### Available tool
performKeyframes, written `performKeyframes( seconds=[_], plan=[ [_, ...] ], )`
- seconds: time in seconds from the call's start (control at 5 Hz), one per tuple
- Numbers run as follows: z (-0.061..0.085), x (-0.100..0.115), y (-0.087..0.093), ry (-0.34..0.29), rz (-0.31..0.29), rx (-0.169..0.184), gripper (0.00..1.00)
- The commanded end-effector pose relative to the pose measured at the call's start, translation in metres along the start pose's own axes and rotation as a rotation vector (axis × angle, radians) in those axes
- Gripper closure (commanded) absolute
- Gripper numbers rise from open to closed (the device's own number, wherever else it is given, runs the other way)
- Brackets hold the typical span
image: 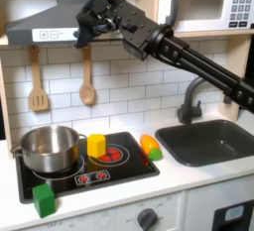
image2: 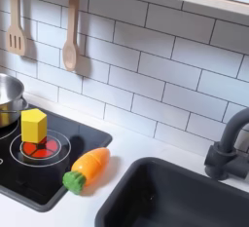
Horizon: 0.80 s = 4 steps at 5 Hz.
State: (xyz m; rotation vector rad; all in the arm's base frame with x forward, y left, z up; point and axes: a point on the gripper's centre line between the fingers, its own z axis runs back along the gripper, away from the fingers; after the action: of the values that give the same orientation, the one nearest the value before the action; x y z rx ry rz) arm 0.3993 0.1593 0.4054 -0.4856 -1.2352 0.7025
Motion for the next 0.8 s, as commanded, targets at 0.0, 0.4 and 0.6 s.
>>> performKeyframes(
  seconds=[0.0, 0.4, 0.6],
  plan=[
    [-0.005, -0.007, -0.001, 0.023, -0.007, 0.010, 1.00],
    [0.002, -0.003, -0.002, 0.016, -0.010, 0.011, 1.00],
    [0.005, -0.005, 0.000, 0.029, -0.014, 0.015, 1.00]
  ],
)
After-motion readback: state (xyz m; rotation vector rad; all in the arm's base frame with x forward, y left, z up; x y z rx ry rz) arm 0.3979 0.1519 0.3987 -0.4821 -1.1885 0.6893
